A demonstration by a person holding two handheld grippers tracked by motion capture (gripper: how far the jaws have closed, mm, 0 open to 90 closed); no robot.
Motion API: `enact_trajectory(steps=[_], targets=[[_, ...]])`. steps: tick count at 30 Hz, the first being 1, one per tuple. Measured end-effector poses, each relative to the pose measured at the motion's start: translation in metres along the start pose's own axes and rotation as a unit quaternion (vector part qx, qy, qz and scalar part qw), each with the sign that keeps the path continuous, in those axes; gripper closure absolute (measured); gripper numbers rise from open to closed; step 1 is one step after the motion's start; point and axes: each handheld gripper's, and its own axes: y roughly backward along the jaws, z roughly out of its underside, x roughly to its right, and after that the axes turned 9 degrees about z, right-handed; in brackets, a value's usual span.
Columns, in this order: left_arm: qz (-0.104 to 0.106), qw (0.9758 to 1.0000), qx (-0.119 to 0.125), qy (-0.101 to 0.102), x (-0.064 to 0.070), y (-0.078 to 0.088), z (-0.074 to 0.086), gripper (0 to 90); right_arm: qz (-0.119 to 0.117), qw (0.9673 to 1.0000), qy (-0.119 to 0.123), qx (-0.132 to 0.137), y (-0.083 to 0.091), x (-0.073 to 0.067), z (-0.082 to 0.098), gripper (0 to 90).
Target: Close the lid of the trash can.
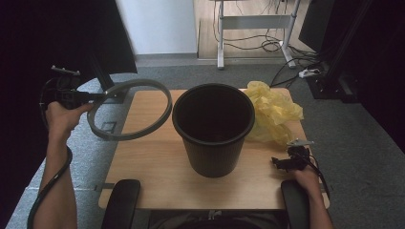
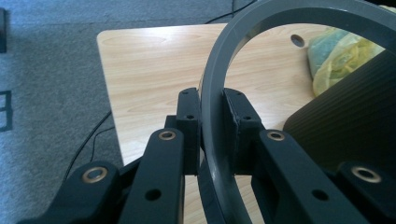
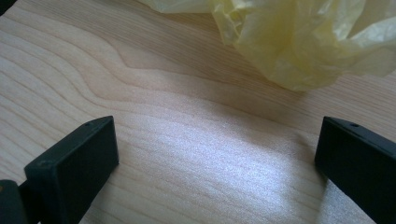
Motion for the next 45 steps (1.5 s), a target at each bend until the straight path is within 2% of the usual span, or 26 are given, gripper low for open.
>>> enact_trajectory(steps=[10, 16, 24, 45], targets=[[0.006, 0.9997, -0.006, -0.022, 0.019, -0.012, -0.013, 78.0, 0.0, 1.0, 0.0, 0.0, 0.0, 0.0, 0.0, 0.0], [0.011, 0.9993, -0.012, -0.035, 0.03, -0.024, -0.02, 78.0, -0.002, 1.0, 0.002, 0.0, 0.0, 0.0, 0.0, 0.0], [0.019, 0.9986, -0.017, -0.046, 0.044, -0.042, -0.027, 77.8, -0.004, 1.0, 0.003, 0.0, 0.0, -0.001, 0.0, 0.0], [0.048, 0.9962, -0.023, -0.069, 0.073, -0.074, -0.039, 77.7, -0.005, 1.0, 0.005, 0.001, 0.0, -0.001, 0.0, 0.0]])
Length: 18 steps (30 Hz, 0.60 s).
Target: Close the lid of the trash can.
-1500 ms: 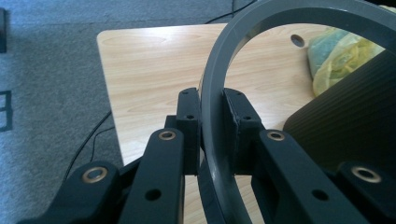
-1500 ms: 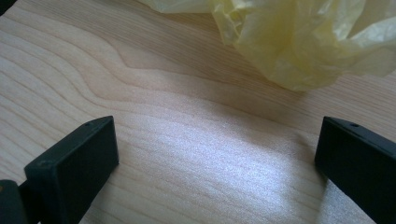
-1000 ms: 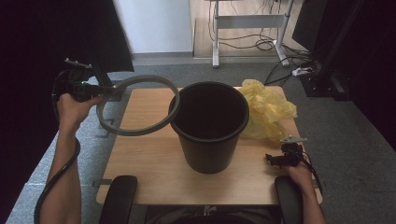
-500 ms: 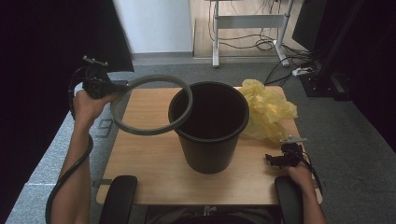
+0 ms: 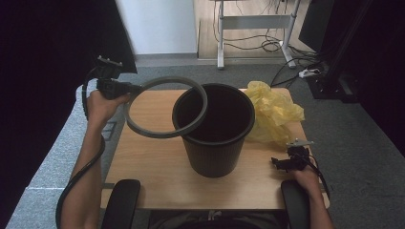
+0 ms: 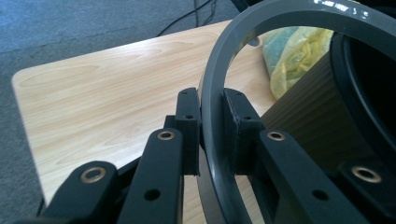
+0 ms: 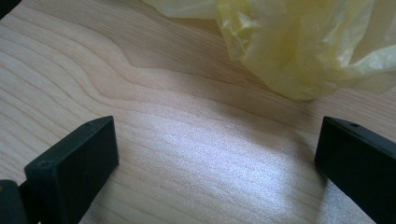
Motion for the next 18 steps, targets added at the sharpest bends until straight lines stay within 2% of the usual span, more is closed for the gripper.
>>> enact_trajectory(steps=[18], targets=[[0.03, 0.9992, -0.002, -0.026, 0.029, -0.037, -0.016, 77.4, 0.0, 1.0, 0.0, 0.0, 0.0, 0.0, 0.0, 0.0]])
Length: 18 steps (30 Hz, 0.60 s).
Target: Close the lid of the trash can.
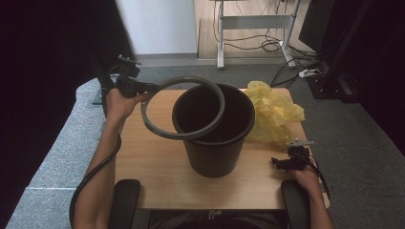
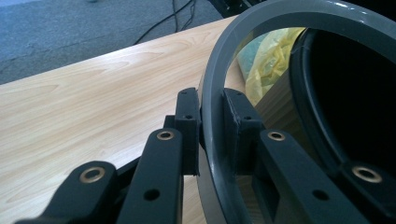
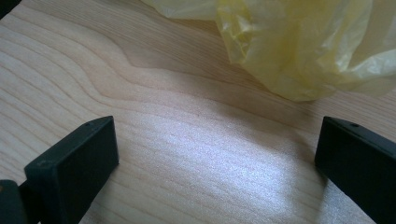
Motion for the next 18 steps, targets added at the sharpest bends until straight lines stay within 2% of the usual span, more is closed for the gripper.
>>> enact_trajectory(steps=[18], targets=[[0.025, 0.9995, -0.006, -0.017, 0.025, -0.036, -0.014, 77.3, -0.003, 1.0, 0.002, 0.0, 0.0, 0.0, 0.0, 0.0]])
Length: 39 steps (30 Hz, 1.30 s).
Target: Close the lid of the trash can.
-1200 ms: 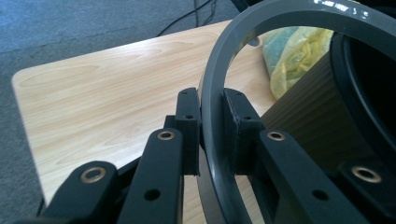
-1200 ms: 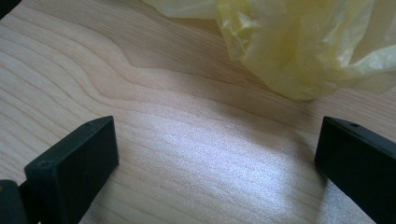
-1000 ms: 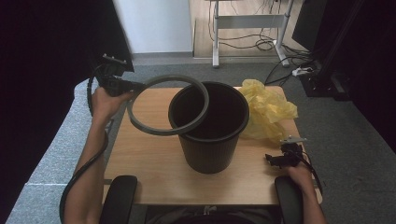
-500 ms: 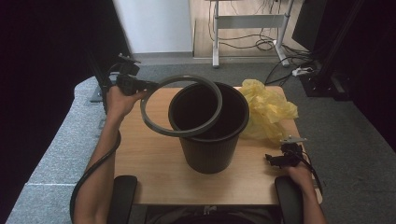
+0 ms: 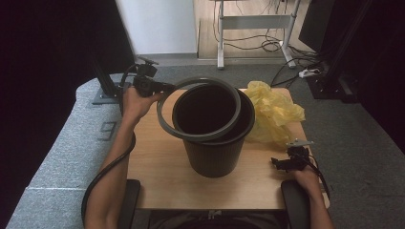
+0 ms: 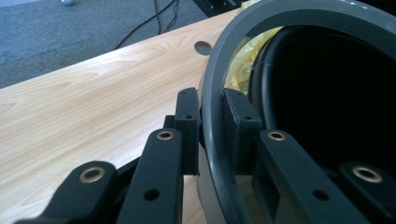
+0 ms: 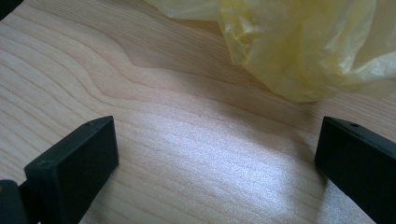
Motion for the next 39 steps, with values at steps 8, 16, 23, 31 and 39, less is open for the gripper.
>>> enact_trajectory(steps=[8, 16, 23, 31, 39], targets=[[0.007, 0.9999, -0.003, -0.01, 0.011, -0.015, -0.006, 77.3, -0.002, 1.0, 0.003, 0.001, 0.0, 0.0, 0.0, 0.0], [0.004, 0.9998, -0.006, -0.021, 0.021, -0.023, -0.012, 77.4, -0.003, 1.0, 0.003, 0.001, 0.0, 0.0, 0.0, 0.0], [0.01, 0.9997, -0.003, -0.024, 0.027, -0.022, -0.009, 77.2, -0.004, 1.0, 0.004, 0.001, 0.0, -0.001, 0.0, 0.0], [-0.003, 0.9994, -0.015, -0.03, 0.032, -0.027, -0.007, 76.8, -0.005, 1.0, 0.005, 0.001, 0.0, -0.001, 0.0, 0.0], [-0.006, 0.9994, -0.014, -0.03, 0.033, -0.03, -0.004, 76.0, -0.005, 1.0, 0.006, 0.001, 0.0, -0.001, 0.0, 0.0]])
